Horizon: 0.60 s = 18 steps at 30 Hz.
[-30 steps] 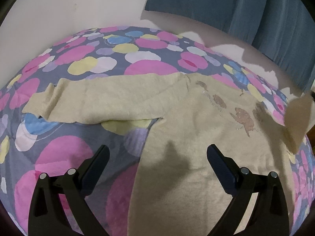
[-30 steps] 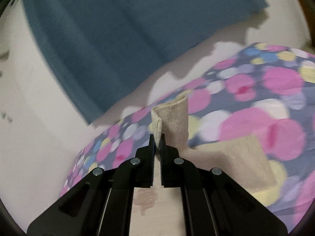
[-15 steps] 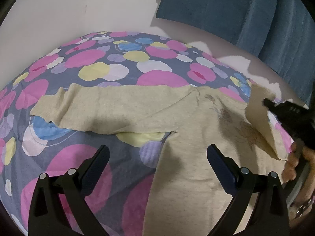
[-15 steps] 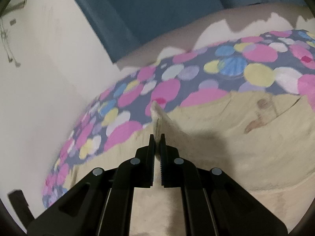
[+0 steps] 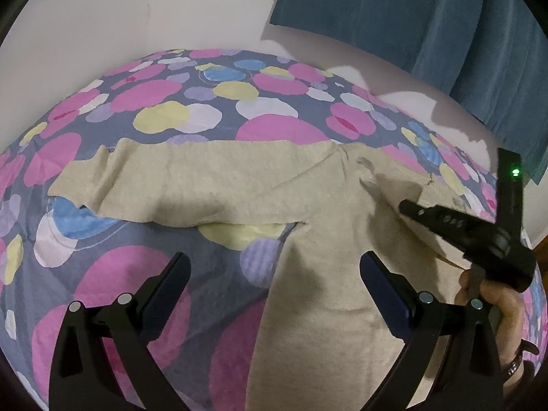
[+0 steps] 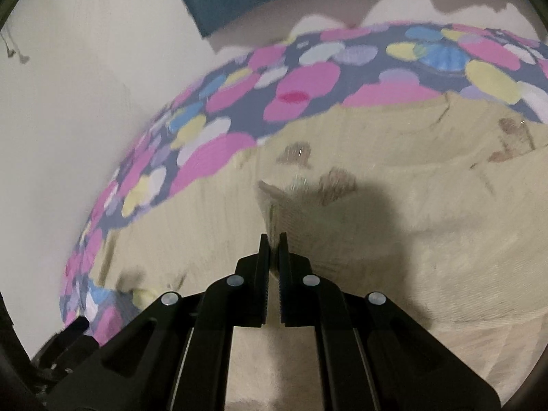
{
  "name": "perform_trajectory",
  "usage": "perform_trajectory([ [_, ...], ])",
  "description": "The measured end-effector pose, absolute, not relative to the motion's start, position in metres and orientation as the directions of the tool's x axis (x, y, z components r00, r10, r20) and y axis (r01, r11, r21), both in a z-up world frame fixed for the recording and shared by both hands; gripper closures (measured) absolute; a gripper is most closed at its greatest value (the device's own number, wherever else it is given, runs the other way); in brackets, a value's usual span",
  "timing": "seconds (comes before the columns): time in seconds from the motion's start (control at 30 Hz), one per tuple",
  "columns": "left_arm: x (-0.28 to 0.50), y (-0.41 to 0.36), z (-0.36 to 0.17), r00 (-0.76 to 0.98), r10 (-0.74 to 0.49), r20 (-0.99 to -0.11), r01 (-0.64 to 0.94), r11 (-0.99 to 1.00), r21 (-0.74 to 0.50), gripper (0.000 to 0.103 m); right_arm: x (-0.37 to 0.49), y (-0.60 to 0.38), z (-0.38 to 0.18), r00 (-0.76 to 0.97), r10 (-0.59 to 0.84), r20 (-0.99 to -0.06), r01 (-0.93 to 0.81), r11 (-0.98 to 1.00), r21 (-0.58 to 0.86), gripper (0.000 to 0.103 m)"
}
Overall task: Fold small clothes
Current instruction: 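Lift the sleeve with the right gripper and lay it across the sweater body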
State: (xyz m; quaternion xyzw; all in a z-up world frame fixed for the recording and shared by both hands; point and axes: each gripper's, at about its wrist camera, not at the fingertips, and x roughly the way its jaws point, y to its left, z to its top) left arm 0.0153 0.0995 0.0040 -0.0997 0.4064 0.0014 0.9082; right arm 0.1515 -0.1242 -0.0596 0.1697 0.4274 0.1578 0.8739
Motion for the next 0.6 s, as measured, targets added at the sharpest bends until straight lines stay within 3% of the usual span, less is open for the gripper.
perform_trajectory([
  [0.2,0.015,0.095,0.002,0.664,-0.082,-0.743,-0.075,0.982,-0.175,0.005,0.156,-0.11,-0.081,0.491,0.44,-0.752,-0.156,0.893,0.421,0.094],
  [0.33,0.016,0.093,0.0,0.66,-0.083,-0.747,-0.067,0.983,-0.168,0.005,0.151,-0.101,-0.082,0.475,0.456,-0.753,-0.193,0.889,0.416,0.079],
  [0.4,0.016,0.091,-0.001,0.657,-0.086,-0.749,-0.064,0.984,-0.169,0.005,0.148,-0.098,-0.08,0.454,0.499,-0.738,-0.221,0.865,0.449,0.069],
  [0.6,0.015,0.088,-0.003,0.655,-0.095,-0.749,-0.047,0.985,-0.167,0.005,0.128,-0.133,-0.051,0.438,0.633,-0.639,-0.269,0.77,0.579,0.066],
])
